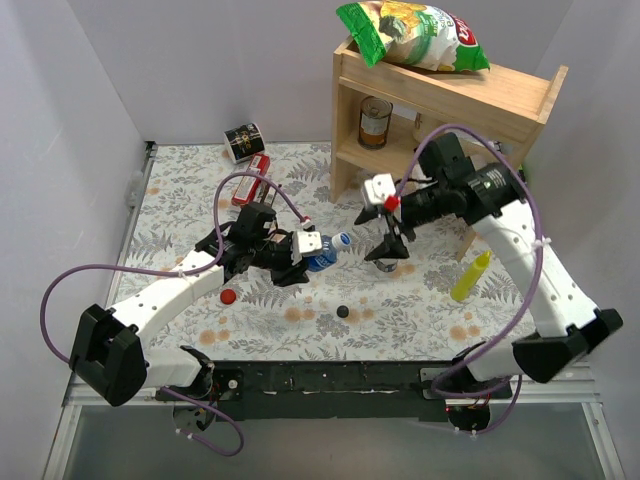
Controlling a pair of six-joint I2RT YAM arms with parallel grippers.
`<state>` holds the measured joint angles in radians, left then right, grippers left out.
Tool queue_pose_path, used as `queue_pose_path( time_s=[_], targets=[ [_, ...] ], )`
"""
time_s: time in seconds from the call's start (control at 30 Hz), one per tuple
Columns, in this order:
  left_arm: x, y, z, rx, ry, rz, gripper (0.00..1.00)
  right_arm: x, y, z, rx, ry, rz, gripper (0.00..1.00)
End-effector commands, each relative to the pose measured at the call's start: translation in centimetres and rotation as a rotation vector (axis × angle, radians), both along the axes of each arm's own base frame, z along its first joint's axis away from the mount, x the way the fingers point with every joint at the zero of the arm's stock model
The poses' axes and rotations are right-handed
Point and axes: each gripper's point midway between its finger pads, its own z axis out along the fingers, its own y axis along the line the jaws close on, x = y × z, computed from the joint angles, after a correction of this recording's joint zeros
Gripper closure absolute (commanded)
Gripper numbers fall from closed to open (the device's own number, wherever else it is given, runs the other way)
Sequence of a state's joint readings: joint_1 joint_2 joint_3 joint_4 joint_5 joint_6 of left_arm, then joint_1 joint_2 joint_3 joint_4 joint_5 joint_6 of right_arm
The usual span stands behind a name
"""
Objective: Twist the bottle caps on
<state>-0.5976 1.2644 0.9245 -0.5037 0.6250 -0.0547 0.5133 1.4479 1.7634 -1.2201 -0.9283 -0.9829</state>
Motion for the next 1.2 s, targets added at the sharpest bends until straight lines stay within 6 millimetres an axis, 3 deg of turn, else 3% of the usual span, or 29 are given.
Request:
queue_pose_path(
  time_s=[0.0,0.1,0.33,0.63,0.93,1.07,1.17],
  targets=[
    [-1.1,-0.5,1.3,-0.034,-0.045,-0.123,1.00,-0.6,0.9,-1.4,-0.014,-0.345,0.134,0.25],
    [-1.1,-0.5,1.4,-0.035,-0.056,-0.136,1.00,-0.6,1.6,-1.2,-0.005,-0.439,0.186,0.28],
    [-1.3,-0.6,1.6,-0.040,-0.059,-0.155,1.00,-1.1,2.7,-1.3,-0.002,-0.480,0.252,0.36],
    [-1.3,-0.8,1.6,-0.041,-0.058,-0.166,1.00,-2.5,3.0,-2.5,-0.016,-0.512,0.344,0.41],
    [-0.8,-1.1,1.5,-0.040,-0.069,-0.180,1.00,-2.6,3.2,-3.5,-0.039,-0.505,0.373,0.51],
    [-0.7,-1.2,1.4,-0.041,-0.070,-0.182,1.00,-2.5,3.3,-4.0,-0.050,-0.494,0.380,0.57],
    [-0.7,-1.2,1.5,-0.045,-0.073,-0.180,1.00,-2.4,3.4,-4.5,-0.072,-0.461,0.376,0.70]
  ],
)
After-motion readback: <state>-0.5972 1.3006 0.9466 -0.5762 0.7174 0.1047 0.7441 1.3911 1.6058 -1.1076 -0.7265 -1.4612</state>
